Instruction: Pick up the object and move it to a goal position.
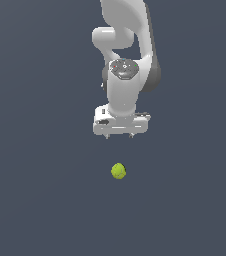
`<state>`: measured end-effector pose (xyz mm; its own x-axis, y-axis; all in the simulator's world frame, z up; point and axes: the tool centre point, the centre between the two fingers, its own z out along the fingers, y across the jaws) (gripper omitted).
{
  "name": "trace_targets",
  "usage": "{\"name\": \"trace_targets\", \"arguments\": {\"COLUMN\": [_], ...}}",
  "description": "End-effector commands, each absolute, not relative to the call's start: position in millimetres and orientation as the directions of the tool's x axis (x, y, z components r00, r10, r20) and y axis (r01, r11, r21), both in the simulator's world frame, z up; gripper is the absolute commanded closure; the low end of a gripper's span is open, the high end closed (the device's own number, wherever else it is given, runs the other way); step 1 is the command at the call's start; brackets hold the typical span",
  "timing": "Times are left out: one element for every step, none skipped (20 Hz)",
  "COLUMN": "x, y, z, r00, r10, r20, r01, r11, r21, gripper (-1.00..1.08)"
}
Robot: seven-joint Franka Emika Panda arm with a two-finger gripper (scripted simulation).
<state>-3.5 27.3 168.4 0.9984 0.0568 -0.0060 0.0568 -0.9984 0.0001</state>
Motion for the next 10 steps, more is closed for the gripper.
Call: {"name": "trace_targets", "arguments": {"x": [-4, -4, -4, -5, -5, -6, -7, -8, -9, -9], "y": [27, 28, 29, 31, 33, 37, 41, 44, 46, 47], "z": [168, 168, 168, 168, 168, 168, 168, 168, 167, 167], "r00": [0.998, 0.998, 0.998, 0.998, 0.998, 0.998, 0.998, 0.998, 0.998, 0.998], "r10": [0.057, 0.057, 0.057, 0.057, 0.058, 0.058, 0.058, 0.059, 0.059, 0.059], "r20": [-0.006, -0.007, -0.008, -0.01, -0.013, -0.018, -0.022, -0.026, -0.029, -0.03], "r01": [0.057, 0.057, 0.057, 0.057, 0.057, 0.058, 0.058, 0.058, 0.059, 0.059], "r11": [-0.998, -0.998, -0.998, -0.998, -0.998, -0.998, -0.998, -0.998, -0.998, -0.998], "r21": [0.0, 0.0, -0.001, -0.003, -0.005, -0.008, -0.011, -0.014, -0.016, -0.017], "gripper": [-0.92, -0.92, -0.92, -0.92, -0.92, -0.92, -0.92, -0.92, -0.92, -0.92]}}
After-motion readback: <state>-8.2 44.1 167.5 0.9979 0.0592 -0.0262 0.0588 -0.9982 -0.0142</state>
